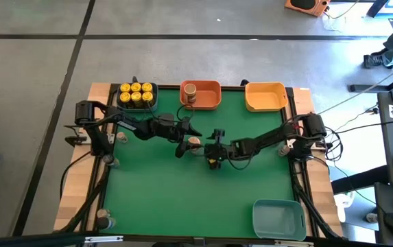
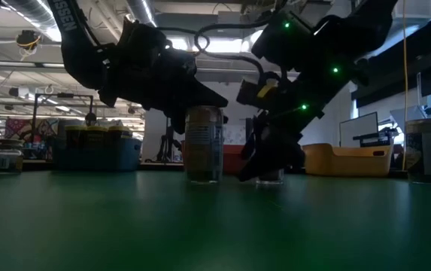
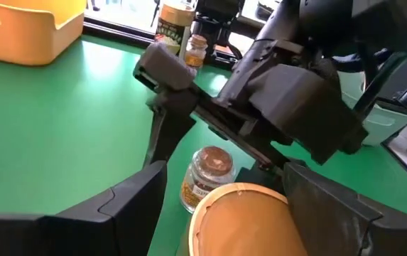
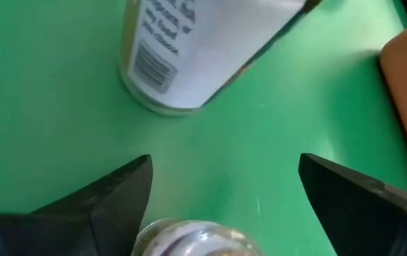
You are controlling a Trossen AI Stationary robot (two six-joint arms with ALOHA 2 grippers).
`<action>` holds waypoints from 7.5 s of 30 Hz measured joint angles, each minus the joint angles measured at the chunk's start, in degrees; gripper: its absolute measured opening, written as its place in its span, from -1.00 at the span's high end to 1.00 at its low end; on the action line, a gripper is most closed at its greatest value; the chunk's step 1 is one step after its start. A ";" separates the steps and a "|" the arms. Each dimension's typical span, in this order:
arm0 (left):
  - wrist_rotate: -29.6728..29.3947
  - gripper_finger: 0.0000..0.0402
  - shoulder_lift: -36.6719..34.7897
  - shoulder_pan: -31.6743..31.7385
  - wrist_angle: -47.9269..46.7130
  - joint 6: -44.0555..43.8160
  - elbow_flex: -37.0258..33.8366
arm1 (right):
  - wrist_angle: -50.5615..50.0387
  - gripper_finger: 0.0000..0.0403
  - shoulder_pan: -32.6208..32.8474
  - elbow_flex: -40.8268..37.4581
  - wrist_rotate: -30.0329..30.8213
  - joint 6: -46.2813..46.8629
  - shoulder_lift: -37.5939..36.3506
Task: Sort spices by type
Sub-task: Put the gold seasoning bottle into the orange bin, then put the brown seasoning bottle into the yellow bin
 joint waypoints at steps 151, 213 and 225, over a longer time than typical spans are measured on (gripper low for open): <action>-19.38 -0.39 -18.32 -2.88 -1.92 4.62 -19.67 | 7.18 -0.64 -37.63 13.75 -11.55 0.12 3.02; -18.71 -0.39 -18.29 -9.68 -3.14 3.88 -15.34 | 9.08 -0.62 0.62 -14.01 -5.38 19.34 -12.41; -18.99 -0.39 -18.29 -9.64 -3.93 3.97 -15.34 | 8.75 0.11 -0.98 -13.99 -6.02 18.66 -12.08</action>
